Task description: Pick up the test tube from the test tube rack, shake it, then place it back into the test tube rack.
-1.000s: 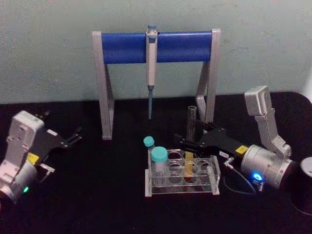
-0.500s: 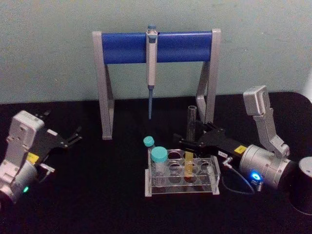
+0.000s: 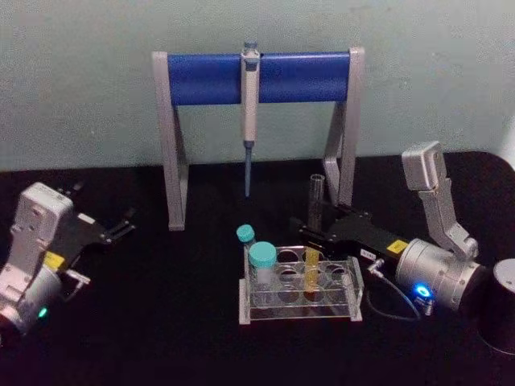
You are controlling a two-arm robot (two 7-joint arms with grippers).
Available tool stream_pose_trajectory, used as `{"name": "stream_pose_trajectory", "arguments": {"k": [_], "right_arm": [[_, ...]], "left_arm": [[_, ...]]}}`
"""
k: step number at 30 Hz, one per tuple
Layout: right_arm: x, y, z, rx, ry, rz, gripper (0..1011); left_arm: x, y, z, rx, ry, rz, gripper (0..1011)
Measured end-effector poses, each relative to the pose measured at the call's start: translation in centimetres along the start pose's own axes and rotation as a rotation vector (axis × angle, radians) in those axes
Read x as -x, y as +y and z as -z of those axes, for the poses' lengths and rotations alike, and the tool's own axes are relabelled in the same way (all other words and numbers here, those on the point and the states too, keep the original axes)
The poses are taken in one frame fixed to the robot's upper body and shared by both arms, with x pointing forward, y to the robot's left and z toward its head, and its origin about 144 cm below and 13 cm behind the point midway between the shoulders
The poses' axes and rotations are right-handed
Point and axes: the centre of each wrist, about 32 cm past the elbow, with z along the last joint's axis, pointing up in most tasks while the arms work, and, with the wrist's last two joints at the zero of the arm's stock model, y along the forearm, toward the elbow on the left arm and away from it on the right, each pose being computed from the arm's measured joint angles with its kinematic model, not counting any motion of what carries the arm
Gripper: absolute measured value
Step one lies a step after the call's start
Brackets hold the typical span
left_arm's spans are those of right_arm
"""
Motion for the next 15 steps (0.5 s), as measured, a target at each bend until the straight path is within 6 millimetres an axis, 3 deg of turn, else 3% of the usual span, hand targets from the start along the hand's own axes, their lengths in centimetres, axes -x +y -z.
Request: {"name": "stream_pose_trajectory", "arguments": {"k": [15], "right_arm": [[-0.01,-0.01,0.0,0.0,0.0,0.0,306]], "left_arm": [[0.0,0.0,0.0,0.0,0.0,0.0,1010]]}}
